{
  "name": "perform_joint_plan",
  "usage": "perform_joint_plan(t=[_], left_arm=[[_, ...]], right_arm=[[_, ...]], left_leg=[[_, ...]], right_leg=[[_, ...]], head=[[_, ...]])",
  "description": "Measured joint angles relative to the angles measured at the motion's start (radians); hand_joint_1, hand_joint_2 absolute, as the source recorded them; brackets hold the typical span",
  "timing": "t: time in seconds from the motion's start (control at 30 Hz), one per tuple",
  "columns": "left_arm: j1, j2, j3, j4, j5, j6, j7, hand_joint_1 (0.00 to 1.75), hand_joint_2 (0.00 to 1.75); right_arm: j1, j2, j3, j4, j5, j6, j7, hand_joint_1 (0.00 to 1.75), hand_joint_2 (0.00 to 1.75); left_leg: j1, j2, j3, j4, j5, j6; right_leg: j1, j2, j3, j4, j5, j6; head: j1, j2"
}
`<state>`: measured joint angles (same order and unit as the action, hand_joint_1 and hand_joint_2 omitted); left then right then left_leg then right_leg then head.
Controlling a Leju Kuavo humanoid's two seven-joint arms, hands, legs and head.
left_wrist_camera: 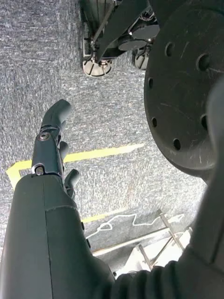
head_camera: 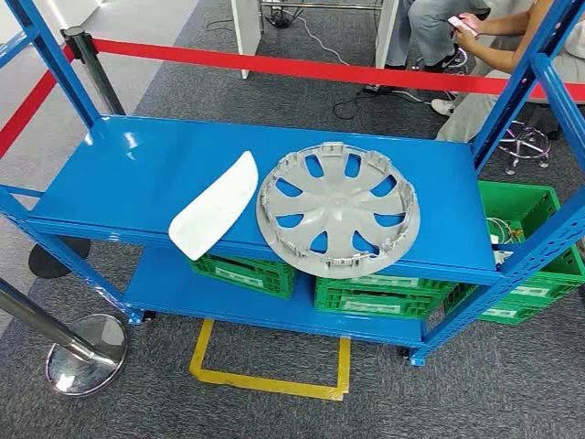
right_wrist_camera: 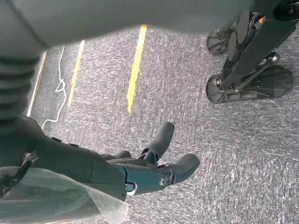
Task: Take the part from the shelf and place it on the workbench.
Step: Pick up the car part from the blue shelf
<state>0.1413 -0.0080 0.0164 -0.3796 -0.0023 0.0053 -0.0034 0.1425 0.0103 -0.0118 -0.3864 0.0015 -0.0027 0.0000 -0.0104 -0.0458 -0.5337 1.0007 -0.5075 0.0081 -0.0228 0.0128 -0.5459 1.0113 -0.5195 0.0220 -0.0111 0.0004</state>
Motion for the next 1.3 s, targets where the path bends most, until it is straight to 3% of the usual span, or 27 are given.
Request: perform_joint_plan(t=[0.03,0.07,0.17,0.2,0.57,0.7,0.87,1.0,1.3], left_arm=[[0.000,0.000,0.000,0.000,0.000,0.000,0.000,0.00,1.75],[0.000,0.000,0.000,0.000,0.000,0.000,0.000,0.00,1.75],[0.000,0.000,0.000,0.000,0.000,0.000,0.000,0.00,0.44],[0.000,0.000,0.000,0.000,0.000,0.000,0.000,0.00,0.00],[0.000,0.000,0.000,0.000,0.000,0.000,0.000,0.00,0.00],[0.000,0.000,0.000,0.000,0.000,0.000,0.000,0.00,1.75],[-0.004,-0.001,0.033,0.000,-0.038,0.002,-0.004,0.00,1.75],[-0.016,-0.007,0.107,0.000,-0.127,0.012,-0.021,0.00,0.00],[-0.061,-0.040,0.320,0.022,-0.355,0.033,-0.065,0.00,0.00]], right_arm=[[0.000,0.000,0.000,0.000,0.000,0.000,0.000,0.00,1.75],[0.000,0.000,0.000,0.000,0.000,0.000,0.000,0.00,1.31],[0.000,0.000,0.000,0.000,0.000,0.000,0.000,0.00,0.00],[0.000,0.000,0.000,0.000,0.000,0.000,0.000,0.00,0.00],[0.000,0.000,0.000,0.000,0.000,0.000,0.000,0.00,0.00],[0.000,0.000,0.000,0.000,0.000,0.000,0.000,0.00,1.75],[0.006,-0.002,0.011,-0.014,-0.016,-0.010,0.004,0.00,1.75],[0.018,-0.006,0.032,-0.041,-0.048,-0.038,0.013,0.00,0.00],[0.038,-0.016,0.091,-0.097,-0.131,-0.077,0.034,0.00,0.00]], left_leg=[[0.000,0.000,0.000,0.000,0.000,0.000],[0.000,0.000,0.000,0.000,0.000,0.000],[0.000,0.000,0.000,0.000,0.000,0.000],[0.000,0.000,0.000,0.000,0.000,0.000],[0.000,0.000,0.000,0.000,0.000,0.001],[0.000,0.000,0.001,0.000,0.000,0.001],[0.000,0.000,0.002,0.000,0.000,0.001],[0.000,0.000,0.002,0.000,0.000,0.001],[0.000,0.000,0.003,0.000,0.000,0.001]], right_leg=[[0.000,0.000,0.000,0.000,0.000,0.000],[0.000,0.000,0.000,0.000,0.000,0.000],[0.000,0.000,0.000,0.000,0.000,0.000],[0.000,0.000,0.000,0.000,0.000,0.000],[0.000,0.000,0.000,0.000,0.000,0.000],[0.000,0.000,0.000,0.000,0.000,0.000],[0.000,0.000,0.001,0.000,0.000,0.000],[0.000,0.000,0.001,0.000,0.000,0.000],[0.000,0.000,0.002,0.000,0.000,0.000]], head=[[0.000,0.000],[0.000,0.000],[0.000,0.000],[0.000,0.000],[0.000,0.000],[0.000,0.000],[0.000,0.000],[0.000,0.000],[0.000,0.000]])
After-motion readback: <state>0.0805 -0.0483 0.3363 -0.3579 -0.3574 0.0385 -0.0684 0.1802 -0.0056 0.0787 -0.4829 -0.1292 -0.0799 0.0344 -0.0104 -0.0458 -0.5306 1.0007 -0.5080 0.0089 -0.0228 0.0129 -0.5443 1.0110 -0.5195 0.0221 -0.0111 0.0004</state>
